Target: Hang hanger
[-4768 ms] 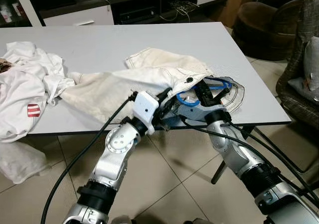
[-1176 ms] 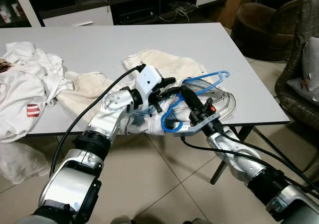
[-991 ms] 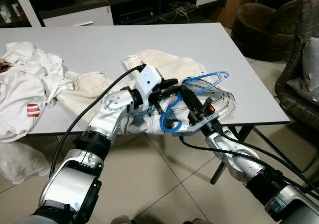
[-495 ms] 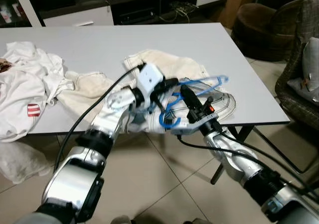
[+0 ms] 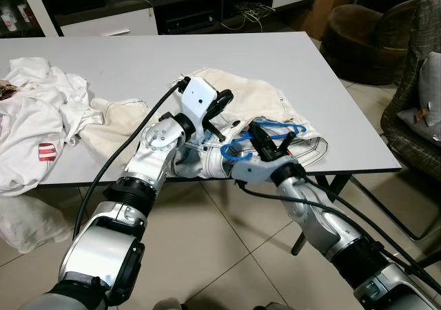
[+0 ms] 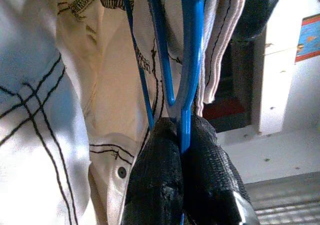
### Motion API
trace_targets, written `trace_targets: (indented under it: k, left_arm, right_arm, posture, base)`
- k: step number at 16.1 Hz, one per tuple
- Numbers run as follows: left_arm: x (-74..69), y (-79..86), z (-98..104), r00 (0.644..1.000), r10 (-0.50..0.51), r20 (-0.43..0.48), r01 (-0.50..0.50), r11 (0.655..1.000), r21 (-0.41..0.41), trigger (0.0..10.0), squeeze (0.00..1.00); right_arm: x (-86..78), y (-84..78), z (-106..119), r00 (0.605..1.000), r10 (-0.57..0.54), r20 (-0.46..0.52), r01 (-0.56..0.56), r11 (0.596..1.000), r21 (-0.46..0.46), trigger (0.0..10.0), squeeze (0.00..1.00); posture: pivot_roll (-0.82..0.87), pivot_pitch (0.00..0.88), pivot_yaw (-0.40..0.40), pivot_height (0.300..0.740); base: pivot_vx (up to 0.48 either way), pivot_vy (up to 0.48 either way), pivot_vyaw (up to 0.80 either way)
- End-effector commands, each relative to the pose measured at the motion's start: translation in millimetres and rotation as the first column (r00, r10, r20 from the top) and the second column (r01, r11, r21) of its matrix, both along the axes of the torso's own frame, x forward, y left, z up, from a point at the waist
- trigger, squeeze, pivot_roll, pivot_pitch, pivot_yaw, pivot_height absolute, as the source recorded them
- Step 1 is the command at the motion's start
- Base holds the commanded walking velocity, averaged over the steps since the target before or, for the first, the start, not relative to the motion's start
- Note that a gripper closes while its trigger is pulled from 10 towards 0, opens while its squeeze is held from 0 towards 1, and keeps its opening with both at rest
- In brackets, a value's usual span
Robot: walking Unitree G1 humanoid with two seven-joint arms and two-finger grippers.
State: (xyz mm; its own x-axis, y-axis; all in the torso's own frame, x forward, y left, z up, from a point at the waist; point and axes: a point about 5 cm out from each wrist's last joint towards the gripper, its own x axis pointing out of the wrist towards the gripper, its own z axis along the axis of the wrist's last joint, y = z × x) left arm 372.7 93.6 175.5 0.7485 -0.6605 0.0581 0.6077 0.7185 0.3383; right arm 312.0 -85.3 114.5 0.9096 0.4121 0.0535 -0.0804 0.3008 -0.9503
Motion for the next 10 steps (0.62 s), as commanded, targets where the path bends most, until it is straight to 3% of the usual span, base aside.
trace_targets:
  k: [1,4,5,6,7,10]
  left_arm:
    - [-0.3,-2.1,-4,1.0,-0.002,-0.009,0.003,1.0,0.018,10.0,0.0]
    - [-2.9,-7.4,-2,0.999,-0.037,-0.002,0.037,0.999,0.015,10.0,0.0]
    - [-2.6,-6.6,4,1.0,-0.02,0.024,0.021,1.0,-0.022,10.0,0.0]
    - [-2.9,-1.9,18,0.993,0.042,0.108,-0.032,0.995,-0.099,10.0,0.0]
    - [-4.7,3.6,29,0.979,0.107,0.173,-0.075,0.981,-0.181,10.0,0.0]
    - [-14.3,22.2,48,0.925,0.24,0.294,-0.148,0.942,-0.303,10.0,0.0]
  right_arm:
    - [0.5,8.5,16,0.999,0.028,0.023,-0.029,0.999,0.044,10.0,0.0]
    - [5.3,4.3,17,1.0,-0.009,0.004,0.008,0.998,0.066,10.0,0.0]
    - [6.9,1.1,13,0.999,-0.033,-0.011,0.033,0.997,0.075,10.0,0.0]
    - [10.2,-3.2,7,0.997,-0.07,-0.033,0.072,0.995,0.066,10.0,0.0]
    - [12.7,-6.4,4,0.993,-0.1,-0.061,0.105,0.991,0.084,10.0,0.0]
    - [17.6,-10.2,-1,0.986,-0.126,-0.105,0.137,0.985,0.108,10.0,0.0]
  posture:
    - [0.03,0.0,0.025,0.74]
    - [0.02,0.0,0.025,0.74]
    - [0.02,0.0,0.025,0.74]
    - [0.02,0.0,0.025,0.74]
    - [0.02,0.0,0.022,0.74]
    - [0.04,0.0,0.015,0.74]
  base:
    - [0.0,0.0,0.0]
    - [0.0,0.0,0.0]
    - [0.0,0.0,0.0]
    - [0.0,0.0,0.0]
    - [0.0,0.0,0.0]
    - [0.0,0.0,0.0]
